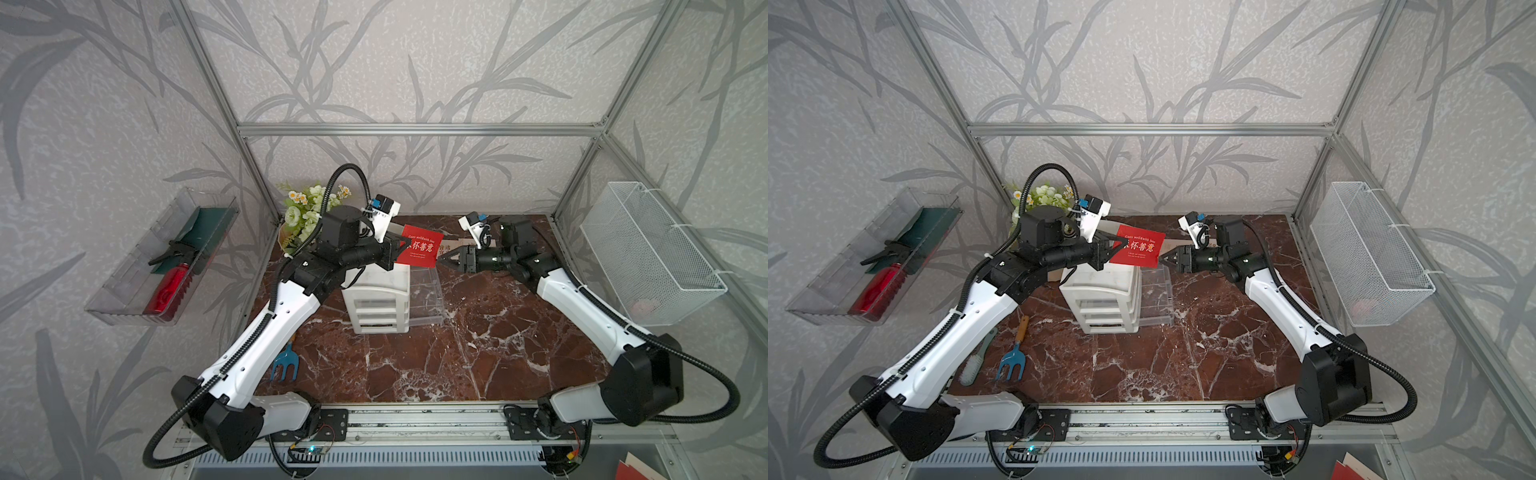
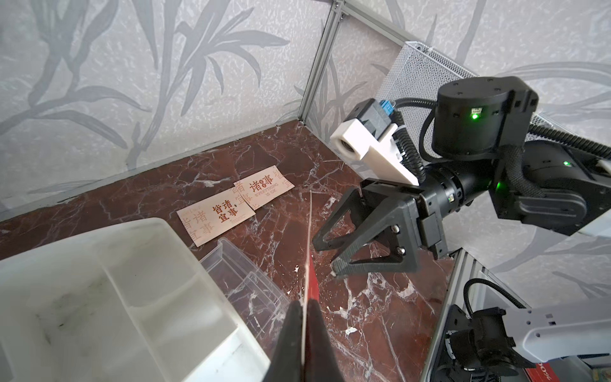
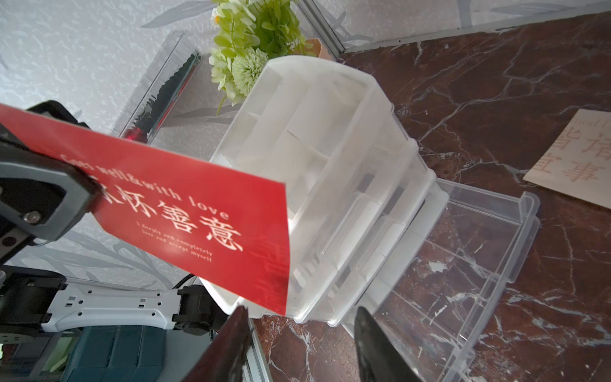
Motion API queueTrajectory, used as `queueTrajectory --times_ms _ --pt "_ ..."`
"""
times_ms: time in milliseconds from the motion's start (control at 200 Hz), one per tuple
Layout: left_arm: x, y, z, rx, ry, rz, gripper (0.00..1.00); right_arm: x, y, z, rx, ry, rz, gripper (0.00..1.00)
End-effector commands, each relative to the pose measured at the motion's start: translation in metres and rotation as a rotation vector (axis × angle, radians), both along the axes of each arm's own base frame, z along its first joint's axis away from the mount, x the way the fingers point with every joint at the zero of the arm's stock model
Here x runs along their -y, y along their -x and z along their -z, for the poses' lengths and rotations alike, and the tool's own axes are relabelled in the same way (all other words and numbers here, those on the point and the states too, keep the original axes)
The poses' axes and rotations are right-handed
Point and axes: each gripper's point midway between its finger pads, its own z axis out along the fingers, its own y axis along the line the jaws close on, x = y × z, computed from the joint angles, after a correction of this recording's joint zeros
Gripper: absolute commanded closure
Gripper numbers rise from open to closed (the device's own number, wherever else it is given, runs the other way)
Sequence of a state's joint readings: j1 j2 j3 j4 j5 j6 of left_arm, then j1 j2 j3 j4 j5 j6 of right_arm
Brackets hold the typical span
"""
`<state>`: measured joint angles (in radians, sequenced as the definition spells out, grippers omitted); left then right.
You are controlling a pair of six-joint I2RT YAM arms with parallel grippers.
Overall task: Take the postcards out of the drawer
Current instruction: Place the postcard at the center of the board.
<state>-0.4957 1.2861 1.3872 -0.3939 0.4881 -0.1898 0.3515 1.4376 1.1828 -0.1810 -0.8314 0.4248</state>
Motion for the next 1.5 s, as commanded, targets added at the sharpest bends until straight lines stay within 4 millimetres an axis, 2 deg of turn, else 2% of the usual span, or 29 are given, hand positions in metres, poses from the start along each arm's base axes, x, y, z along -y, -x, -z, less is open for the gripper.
queueTrajectory --times_ms 0,200,515,720,855,1190,1275,1345,1425,1495 --pt "0.006 -0.003 -0.018 0.034 0.084 0.004 1.0 -0.007 -0.011 -0.025 0.046 -0.117 0.006 0.47" --pt "0.012 -0.004 -0.016 0.025 0.125 0.026 1.0 -0.015 -0.018 -0.031 0.024 -0.207 -0.014 0.47" --pt "0.016 -0.012 -0.009 0.023 0.145 0.019 1.0 -0.021 -0.013 -0.056 0.043 -0.338 -0.07 0.49" --pt "0.015 -0.017 -0.001 0.022 0.139 -0.004 1.0 -0.02 -0.011 -0.063 0.047 -0.357 -0.071 0.61" --pt "0.014 -0.018 0.002 0.021 0.132 -0.011 1.0 -0.019 -0.011 -0.062 0.036 -0.356 -0.066 0.74" --pt "0.008 -0.021 0.01 0.013 0.11 -0.049 1.0 -0.017 -0.013 -0.063 0.034 -0.357 -0.045 0.95" --pt "0.004 -0.025 0.013 0.009 0.097 -0.085 0.89 -0.014 -0.016 -0.062 0.034 -0.352 -0.039 0.97" --pt "-0.001 -0.028 0.014 0.011 0.081 -0.113 0.74 -0.006 -0.019 -0.061 0.033 -0.341 -0.027 0.97" --pt "-0.009 -0.03 0.015 0.013 0.056 -0.149 0.67 0.009 -0.025 -0.056 0.025 -0.31 0.01 0.98" --pt "-0.019 -0.032 0.017 0.01 0.022 -0.191 0.66 0.027 -0.03 -0.046 0.008 -0.261 0.048 0.98"
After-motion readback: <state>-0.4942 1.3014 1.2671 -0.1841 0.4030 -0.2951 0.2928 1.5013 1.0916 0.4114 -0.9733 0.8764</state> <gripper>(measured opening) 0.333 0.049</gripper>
